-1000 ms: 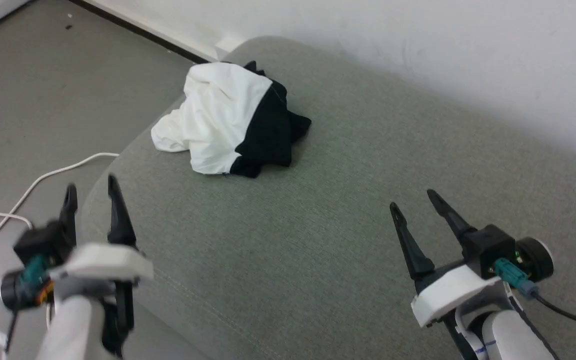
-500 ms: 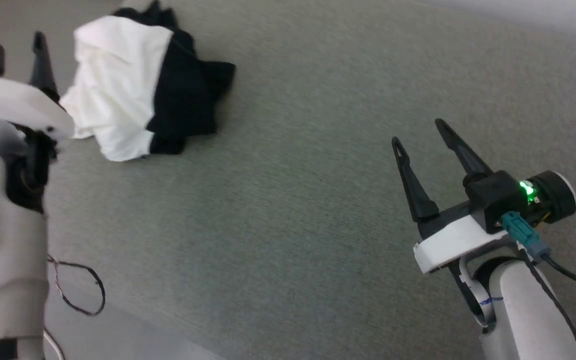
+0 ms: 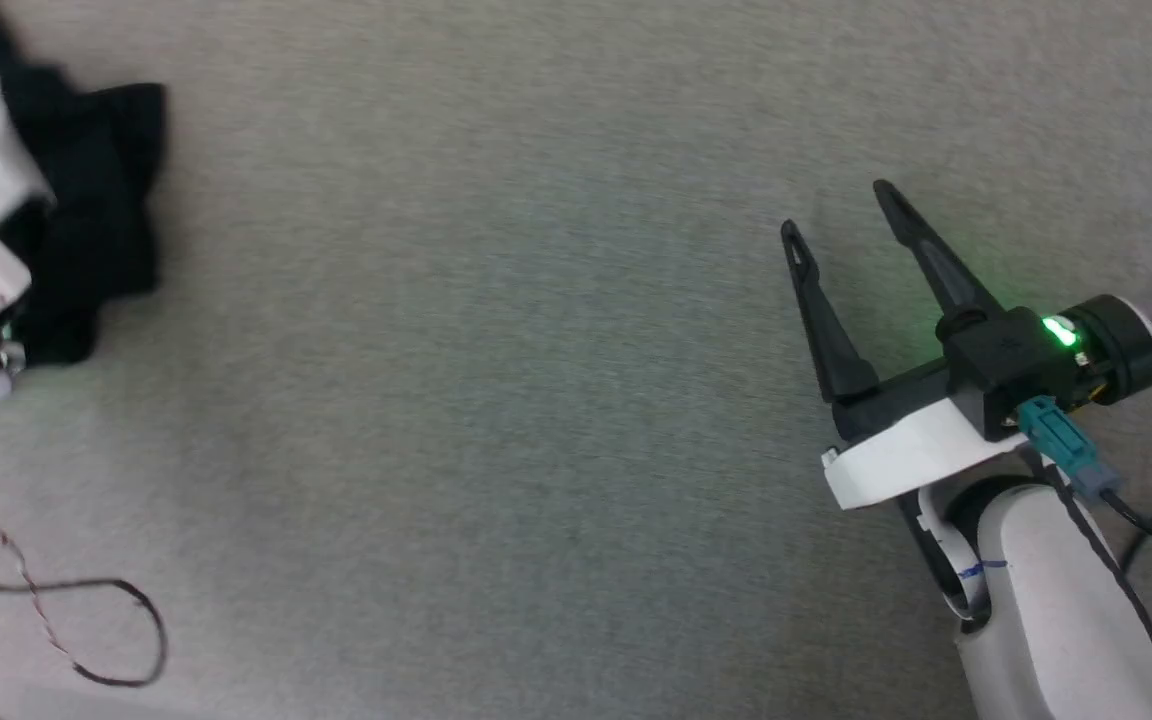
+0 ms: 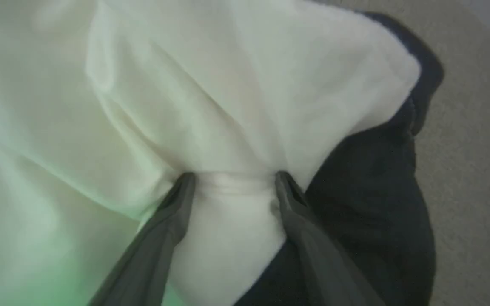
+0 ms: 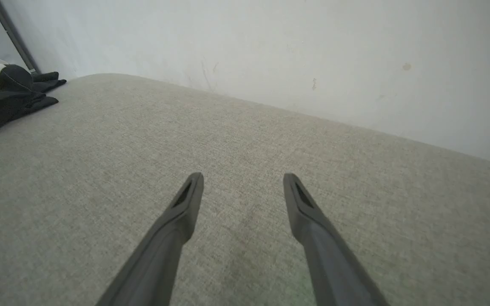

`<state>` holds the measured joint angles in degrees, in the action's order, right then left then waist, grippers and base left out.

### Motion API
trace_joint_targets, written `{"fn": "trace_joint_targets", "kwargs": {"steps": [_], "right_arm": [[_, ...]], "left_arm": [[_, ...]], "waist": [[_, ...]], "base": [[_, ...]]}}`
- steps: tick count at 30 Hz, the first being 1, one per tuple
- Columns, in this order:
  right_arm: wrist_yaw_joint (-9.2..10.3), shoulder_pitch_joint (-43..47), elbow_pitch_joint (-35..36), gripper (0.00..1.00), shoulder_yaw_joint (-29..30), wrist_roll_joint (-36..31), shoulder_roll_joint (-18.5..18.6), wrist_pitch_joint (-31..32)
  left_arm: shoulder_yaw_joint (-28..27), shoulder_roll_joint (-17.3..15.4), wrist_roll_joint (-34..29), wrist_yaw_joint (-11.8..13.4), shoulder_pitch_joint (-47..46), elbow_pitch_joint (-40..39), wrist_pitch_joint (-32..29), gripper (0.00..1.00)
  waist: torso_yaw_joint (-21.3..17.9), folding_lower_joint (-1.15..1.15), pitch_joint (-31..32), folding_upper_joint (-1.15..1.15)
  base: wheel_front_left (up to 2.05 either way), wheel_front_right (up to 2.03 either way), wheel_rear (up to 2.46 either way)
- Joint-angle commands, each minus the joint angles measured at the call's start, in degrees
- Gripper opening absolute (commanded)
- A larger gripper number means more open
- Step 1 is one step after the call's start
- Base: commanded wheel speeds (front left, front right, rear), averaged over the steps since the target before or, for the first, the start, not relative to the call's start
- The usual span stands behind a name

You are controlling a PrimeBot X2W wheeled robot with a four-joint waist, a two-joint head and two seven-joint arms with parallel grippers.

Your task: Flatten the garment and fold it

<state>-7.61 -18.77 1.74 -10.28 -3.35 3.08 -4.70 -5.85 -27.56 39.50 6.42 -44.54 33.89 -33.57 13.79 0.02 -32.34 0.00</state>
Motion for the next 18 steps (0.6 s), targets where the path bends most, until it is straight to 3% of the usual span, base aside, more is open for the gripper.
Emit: {"fn": "trace_joint_targets", "kwargs": {"steps": [1, 5, 6, 7, 8, 14, 18], "right_arm": [[0.12, -0.7, -0.8, 1.0, -0.2, 0.7, -0.1, -0.7], [0.12, -0.4, -2.4, 1.0, -0.7, 1.6, -0.1, -1.6], [0.12, -0.3, -2.8, 1.0, -0.7, 1.8, -0.1, -1.9], [0.12, -0.2, -3.2, 1.0, -0.8, 2.1, -0.2, -2.0], [0.12, 0.0, -3.7, 1.0, -0.9, 2.3, -0.2, -2.3], [0.12, 2.6, -6.8, 1.0, -0.9, 4.7, -0.2, -3.8], [0.12, 5.7, -9.0, 1.0, -0.8, 6.4, -0.2, -4.6]], "left_arm": [[-0.4, -0.4, 1.1, 1.1, 2.7, 0.3, -3.5, 1.0], [-0.8, -1.5, 2.6, 2.9, 6.9, -1.7, -10.1, 1.0], [-0.9, -2.1, 2.1, 2.9, 7.8, -2.9, -9.6, 0.8], [-1.1, -3.2, 0.9, 3.2, 8.6, -4.2, -7.4, 0.13], [-1.2, -4.5, -0.9, 3.2, 9.3, -5.4, -4.3, 0.0], [-2.7, -9.3, -9.9, 4.8, 10.7, -7.4, 16.9, 0.0], [-0.6, -11.6, -14.4, 2.8, 8.7, -8.7, 27.1, 0.0]], "waist": [[-5.1, -0.02, -3.8, 0.0], [-5.5, -0.02, -1.2, 0.0], [-5.5, -0.02, -0.1, 0.0], [-5.5, -0.02, 0.9, 0.0], [-5.5, -0.02, 2.1, 0.0], [-5.7, -0.02, 11.4, 0.0], [-6.2, -0.02, 18.5, 0.0]], "base": [[0.0, 0.0, 0.0], [0.0, 0.0, 0.0], [0.0, 0.0, 0.0], [0.0, 0.0, 0.0], [0.0, 0.0, 0.0], [0.0, 0.0, 0.0], [0.0, 0.0, 0.0]]}}
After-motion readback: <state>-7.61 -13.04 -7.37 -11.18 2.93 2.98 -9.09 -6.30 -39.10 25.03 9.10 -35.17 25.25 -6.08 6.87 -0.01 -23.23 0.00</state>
